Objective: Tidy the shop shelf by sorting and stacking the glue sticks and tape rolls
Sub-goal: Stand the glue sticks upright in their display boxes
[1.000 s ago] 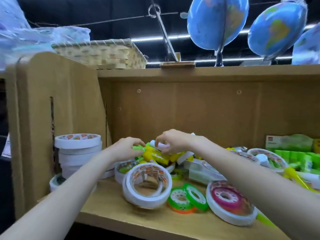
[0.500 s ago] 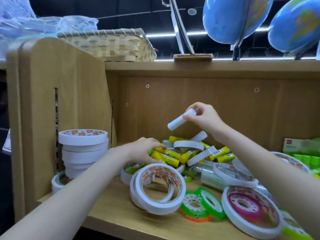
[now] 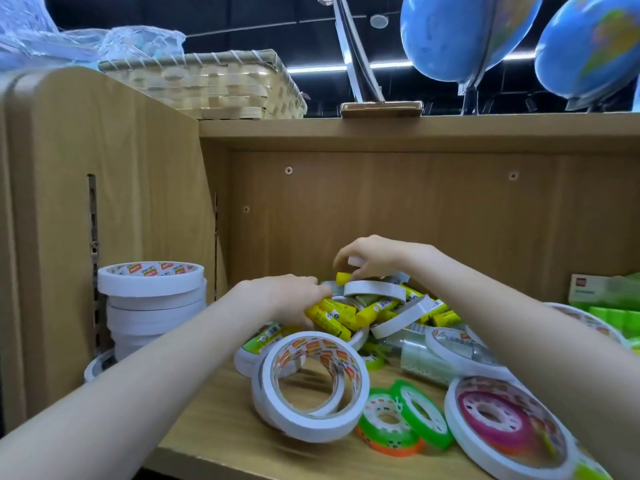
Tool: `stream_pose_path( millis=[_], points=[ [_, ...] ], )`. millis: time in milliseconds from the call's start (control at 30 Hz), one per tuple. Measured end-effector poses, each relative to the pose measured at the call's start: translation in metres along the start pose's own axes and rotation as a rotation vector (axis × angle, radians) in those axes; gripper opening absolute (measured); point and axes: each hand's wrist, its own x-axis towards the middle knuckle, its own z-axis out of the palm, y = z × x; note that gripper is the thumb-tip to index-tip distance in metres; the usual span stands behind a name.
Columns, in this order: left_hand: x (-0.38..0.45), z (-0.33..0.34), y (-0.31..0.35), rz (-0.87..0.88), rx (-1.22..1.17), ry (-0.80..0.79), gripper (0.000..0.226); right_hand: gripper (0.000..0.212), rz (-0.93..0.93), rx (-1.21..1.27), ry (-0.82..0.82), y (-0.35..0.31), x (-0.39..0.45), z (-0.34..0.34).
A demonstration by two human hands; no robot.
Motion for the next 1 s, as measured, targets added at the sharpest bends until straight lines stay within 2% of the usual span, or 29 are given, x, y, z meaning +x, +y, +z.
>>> stream_pose_path(
  millis=[100,200,367,500,633,833,1000],
  points=[
    [-0.001,-0.002,-0.005,0.028,0.051,0.122,0.024,0.029,-0.011,0.022,-0.017,0.000,0.001,0.000],
    [-0.004,-0.005,-0.007,0.007,0.057,0.150,0.013,0.037,-0.008,-0.026,-0.035,0.001,0.002,0.000],
    [-0.014,-0.012,-0.011,-0.078,-0.140,0.219,0.010,0.048,0.091,0.070,0.346,0.015,-0.008,-0.013],
    [-0.024,-0.037,0.000,-0.147,-0.213,0.403,0.020,0.046,0.144,0.108,0.491,0.036,-0.045,-0.037],
    [-0.014,-0.067,0.039,-0.094,-0.204,0.497,0.027,0.033,0.224,0.078,0.459,0.057,-0.106,-0.067],
    [0.035,-0.099,0.143,0.082,-0.237,0.483,0.016,0.032,0.592,-0.002,0.253,0.122,-0.233,-0.102],
    [0.089,-0.100,0.225,0.185,-0.320,0.450,0.010,0.031,0.727,0.017,0.207,0.183,-0.299,-0.091]
  ],
)
